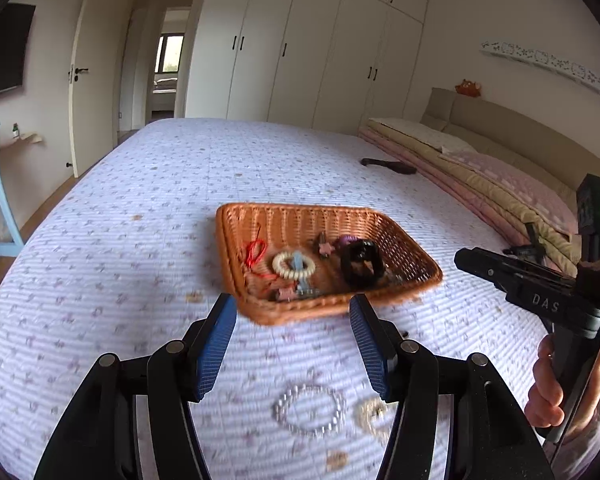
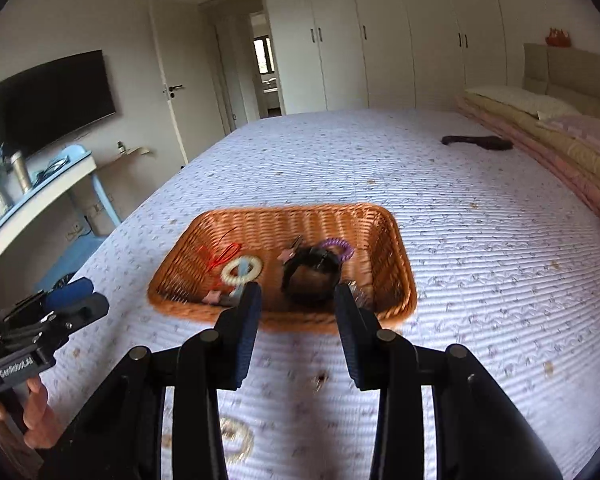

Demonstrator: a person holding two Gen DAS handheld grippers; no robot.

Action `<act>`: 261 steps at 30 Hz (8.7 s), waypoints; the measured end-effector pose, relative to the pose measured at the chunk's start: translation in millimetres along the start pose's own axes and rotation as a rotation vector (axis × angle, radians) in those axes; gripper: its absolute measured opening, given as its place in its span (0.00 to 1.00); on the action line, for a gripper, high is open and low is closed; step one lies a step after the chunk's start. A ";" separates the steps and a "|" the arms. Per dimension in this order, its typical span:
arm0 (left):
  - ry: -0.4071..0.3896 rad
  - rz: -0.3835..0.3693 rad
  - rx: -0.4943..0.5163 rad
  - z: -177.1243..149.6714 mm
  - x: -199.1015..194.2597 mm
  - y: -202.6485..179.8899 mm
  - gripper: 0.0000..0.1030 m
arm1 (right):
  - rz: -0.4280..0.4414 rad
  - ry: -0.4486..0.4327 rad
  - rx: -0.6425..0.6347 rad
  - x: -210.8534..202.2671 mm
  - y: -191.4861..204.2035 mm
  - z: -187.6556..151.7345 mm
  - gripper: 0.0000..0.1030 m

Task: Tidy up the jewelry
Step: 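Move both open tools back over the remaining bracelets, then grasp the gold-beaded bracelet with the right tool while the left tool grasps the clear bead bracelet, then carry both bracelets in the two tools over the basket, then open both tools to release the bracelets into the basket, then move both open tools back over the small gold earring on the quilt, then grasp the small gold earring with the left tool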

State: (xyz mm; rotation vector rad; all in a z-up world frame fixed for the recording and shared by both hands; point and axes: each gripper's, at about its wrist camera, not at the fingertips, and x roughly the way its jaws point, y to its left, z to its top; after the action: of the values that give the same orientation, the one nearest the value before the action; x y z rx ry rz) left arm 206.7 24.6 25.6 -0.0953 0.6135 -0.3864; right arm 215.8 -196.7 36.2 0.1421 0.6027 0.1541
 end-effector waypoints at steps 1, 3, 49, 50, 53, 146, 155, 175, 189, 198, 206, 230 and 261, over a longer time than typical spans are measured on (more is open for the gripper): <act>-0.003 -0.005 -0.004 -3.3 -4.2 0.9 0.58 | 0.002 0.001 -0.006 -3.3 2.9 -4.1 0.38; -0.007 -0.015 -0.009 -8.3 -8.9 2.0 0.58 | 0.002 0.007 -0.012 -10.4 10.9 -15.5 0.38; 0.327 0.047 0.037 -78.0 79.8 -9.6 0.34 | -0.006 0.320 -0.062 53.8 46.1 -122.4 0.36; 0.325 0.057 0.048 -78.8 80.3 -11.4 0.34 | -0.014 0.317 -0.074 53.2 48.0 -122.9 0.35; 0.320 0.089 0.084 -80.5 80.6 -16.6 0.24 | -0.011 0.312 -0.102 53.1 53.1 -124.2 0.23; 0.025 -0.045 0.024 54.9 153.6 -10.9 0.07 | -0.097 0.160 0.184 171.2 -57.5 60.1 0.09; 0.035 -0.039 0.028 53.7 157.3 -11.7 0.07 | -0.096 0.181 0.179 180.1 -57.5 55.4 0.10; 0.046 -0.045 -0.017 50.2 150.5 -4.9 0.55 | -0.071 0.132 0.229 168.1 -70.4 49.7 0.12; 0.007 -0.056 -0.008 50.9 141.0 -7.0 0.63 | -0.078 0.046 0.191 150.5 -61.1 53.1 0.60; -0.024 -0.046 -0.010 50.9 133.9 -7.1 0.74 | -0.105 -0.008 0.141 140.1 -50.7 53.3 0.78; -0.032 -0.043 -0.017 48.4 126.7 -8.0 0.74 | -0.116 -0.028 0.137 128.5 -50.1 52.1 0.78; 0.070 -0.162 0.027 -51.6 14.9 -37.6 0.74 | -0.043 0.058 -0.003 24.3 -27.7 -45.6 0.78; 0.323 -0.216 0.219 -99.1 73.1 -72.1 0.50 | 0.008 0.271 -0.034 101.4 -21.7 -79.3 0.47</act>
State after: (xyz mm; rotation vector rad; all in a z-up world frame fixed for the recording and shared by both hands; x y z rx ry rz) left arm 180.8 -67.2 -80.5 0.1142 0.8778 -0.6836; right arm 255.0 -192.2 -88.3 0.0914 0.8688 0.1932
